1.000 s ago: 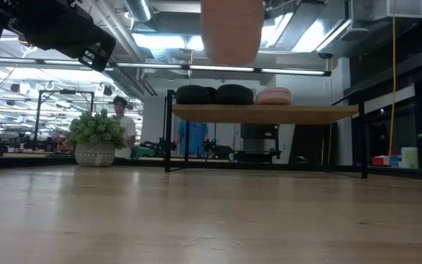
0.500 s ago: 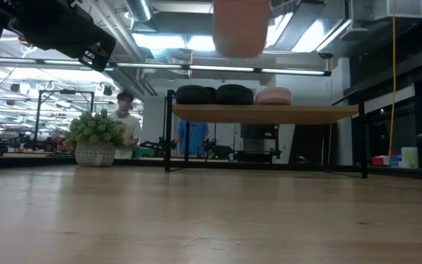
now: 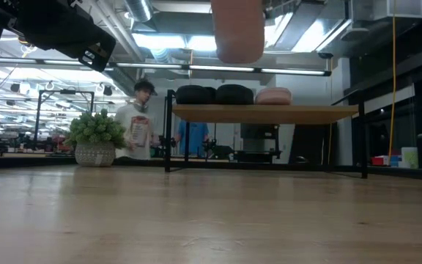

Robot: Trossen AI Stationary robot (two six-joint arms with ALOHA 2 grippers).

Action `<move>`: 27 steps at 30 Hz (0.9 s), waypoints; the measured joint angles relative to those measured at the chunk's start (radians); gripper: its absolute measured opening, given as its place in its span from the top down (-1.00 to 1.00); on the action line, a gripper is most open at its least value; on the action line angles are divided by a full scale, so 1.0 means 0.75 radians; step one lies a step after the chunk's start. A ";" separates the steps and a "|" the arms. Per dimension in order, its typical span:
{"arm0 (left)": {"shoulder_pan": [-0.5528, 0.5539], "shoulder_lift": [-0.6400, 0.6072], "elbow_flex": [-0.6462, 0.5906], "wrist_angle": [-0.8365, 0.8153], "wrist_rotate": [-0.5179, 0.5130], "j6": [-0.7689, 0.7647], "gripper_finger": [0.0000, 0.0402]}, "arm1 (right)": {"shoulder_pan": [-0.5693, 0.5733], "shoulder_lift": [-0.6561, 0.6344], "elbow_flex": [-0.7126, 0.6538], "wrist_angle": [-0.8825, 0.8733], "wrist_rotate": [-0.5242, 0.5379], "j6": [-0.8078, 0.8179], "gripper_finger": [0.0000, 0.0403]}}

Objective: Pick and place slides into the shelf
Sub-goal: Put the pink slide on the shelf

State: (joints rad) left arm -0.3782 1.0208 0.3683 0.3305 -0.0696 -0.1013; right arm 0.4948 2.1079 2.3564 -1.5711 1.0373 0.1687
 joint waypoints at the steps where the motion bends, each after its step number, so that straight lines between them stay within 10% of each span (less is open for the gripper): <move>1: 0.000 0.000 0.000 0.000 0.000 0.000 0.98 | -0.010 -0.005 -0.001 0.000 -0.010 -0.006 1.00; 10: 0.000 0.000 0.000 -0.004 0.000 0.000 0.98 | -0.035 -0.149 -0.086 0.002 -0.048 0.054 1.00; 27: 0.000 0.000 0.000 0.000 0.000 0.010 0.98 | -0.021 -0.649 -0.873 -0.002 0.014 0.396 1.00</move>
State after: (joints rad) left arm -0.3782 1.0207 0.3683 0.3308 -0.0697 -0.0940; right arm 0.4789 1.6209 1.7014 -1.5726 1.0476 0.4654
